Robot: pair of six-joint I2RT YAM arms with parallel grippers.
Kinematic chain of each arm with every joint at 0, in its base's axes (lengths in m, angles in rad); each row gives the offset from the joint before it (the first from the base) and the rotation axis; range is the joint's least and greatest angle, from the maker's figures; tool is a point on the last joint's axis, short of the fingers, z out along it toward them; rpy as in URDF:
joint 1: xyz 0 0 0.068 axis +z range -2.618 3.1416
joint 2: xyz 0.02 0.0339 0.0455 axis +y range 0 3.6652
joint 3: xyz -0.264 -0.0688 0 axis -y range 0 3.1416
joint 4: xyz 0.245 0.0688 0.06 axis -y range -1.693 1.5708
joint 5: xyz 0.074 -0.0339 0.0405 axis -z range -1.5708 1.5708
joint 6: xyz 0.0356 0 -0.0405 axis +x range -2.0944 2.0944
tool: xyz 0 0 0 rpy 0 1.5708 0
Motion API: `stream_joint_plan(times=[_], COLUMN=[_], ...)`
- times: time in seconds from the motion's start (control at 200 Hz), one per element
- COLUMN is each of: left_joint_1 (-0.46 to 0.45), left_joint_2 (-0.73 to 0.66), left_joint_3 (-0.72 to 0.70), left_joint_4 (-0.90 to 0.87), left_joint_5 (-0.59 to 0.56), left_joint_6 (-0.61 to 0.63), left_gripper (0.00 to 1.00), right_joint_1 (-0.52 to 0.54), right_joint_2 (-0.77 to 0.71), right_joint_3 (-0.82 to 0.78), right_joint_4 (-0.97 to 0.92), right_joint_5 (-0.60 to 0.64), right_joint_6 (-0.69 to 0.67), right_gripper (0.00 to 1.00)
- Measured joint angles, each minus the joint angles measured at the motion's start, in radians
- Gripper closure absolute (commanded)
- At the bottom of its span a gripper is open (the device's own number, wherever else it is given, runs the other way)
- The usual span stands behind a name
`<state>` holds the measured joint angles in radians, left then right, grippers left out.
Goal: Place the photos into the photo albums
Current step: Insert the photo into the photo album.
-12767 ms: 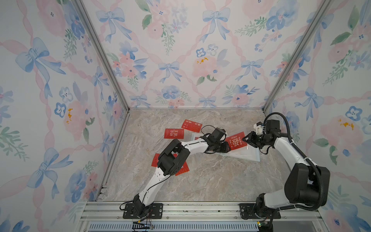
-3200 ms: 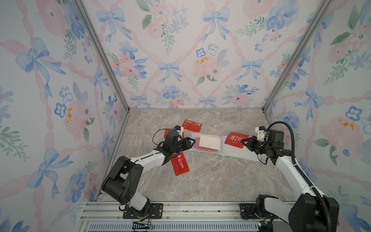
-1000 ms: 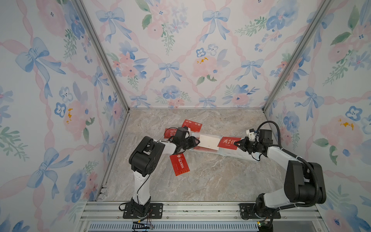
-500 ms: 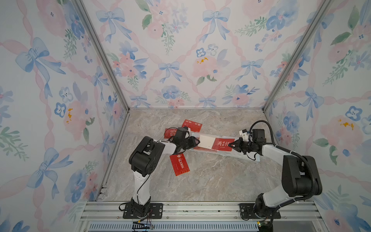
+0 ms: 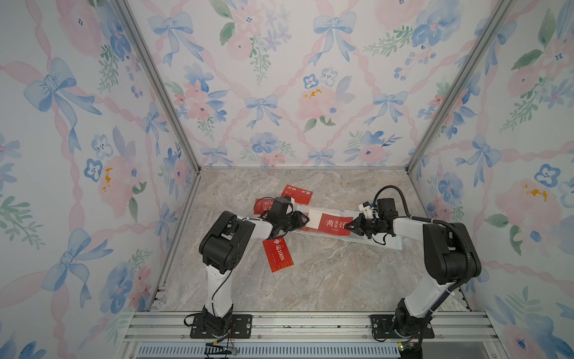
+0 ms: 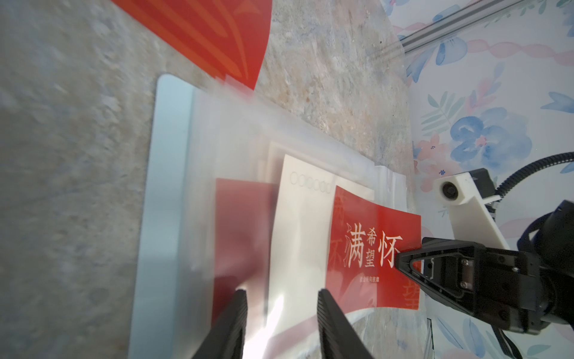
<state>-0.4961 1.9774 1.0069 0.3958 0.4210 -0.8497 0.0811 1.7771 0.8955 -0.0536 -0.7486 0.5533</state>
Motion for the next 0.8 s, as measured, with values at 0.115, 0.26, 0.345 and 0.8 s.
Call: stream_joint_plan(times=[0.115,0.26,0.345,0.8], left_joint_1=[0.0,0.0,0.0,0.0], left_joint_2=[-0.005,-0.018,-0.026,-0.048], left_joint_3=[-0.003,-0.007,-0.01,-0.029], left_joint_4=[0.0,0.0,0.0,0.0], left_joint_5=[0.0,0.0,0.0,0.0], left_joint_6=[0.0,0.0,0.0,0.0], left_gripper=[0.6,0.6,0.6,0.6], right_joint_1=[0.038,0.087,0.113,0.137], right_joint_2=[0.023,0.064,0.097,0.064], right_joint_3=[0.035,0.086,0.112,0.133], right_joint_4=[0.003,0.003,0.003,-0.095], right_joint_5=[0.024,0.055,0.066,0.162], right_joint_6=[0.0,0.0,0.0,-0.049], right_gripper=[0.96,0.96,0.96,0.77])
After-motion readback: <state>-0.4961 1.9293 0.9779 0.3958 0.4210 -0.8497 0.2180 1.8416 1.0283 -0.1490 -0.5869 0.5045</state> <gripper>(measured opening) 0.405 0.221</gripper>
